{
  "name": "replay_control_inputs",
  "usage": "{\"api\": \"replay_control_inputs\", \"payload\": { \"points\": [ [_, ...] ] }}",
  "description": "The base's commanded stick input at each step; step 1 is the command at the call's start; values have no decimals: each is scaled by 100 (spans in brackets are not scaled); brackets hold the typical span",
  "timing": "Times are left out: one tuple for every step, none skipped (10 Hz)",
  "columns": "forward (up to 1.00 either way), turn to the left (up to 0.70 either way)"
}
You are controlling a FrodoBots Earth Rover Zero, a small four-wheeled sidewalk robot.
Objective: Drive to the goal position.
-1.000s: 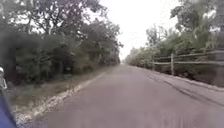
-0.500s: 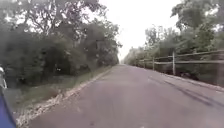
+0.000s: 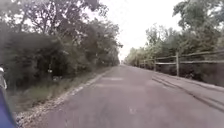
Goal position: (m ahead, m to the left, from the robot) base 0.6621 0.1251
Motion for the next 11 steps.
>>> {"api": "replay_control_inputs", "payload": {
  "points": [
    [70, -16],
    [70, -25],
    [70, -30],
    [70, -30],
    [70, -28],
    [70, -3],
    [70, 0],
    [70, 0],
    [70, 0],
    [70, 0],
    [70, 0]
  ]
}}
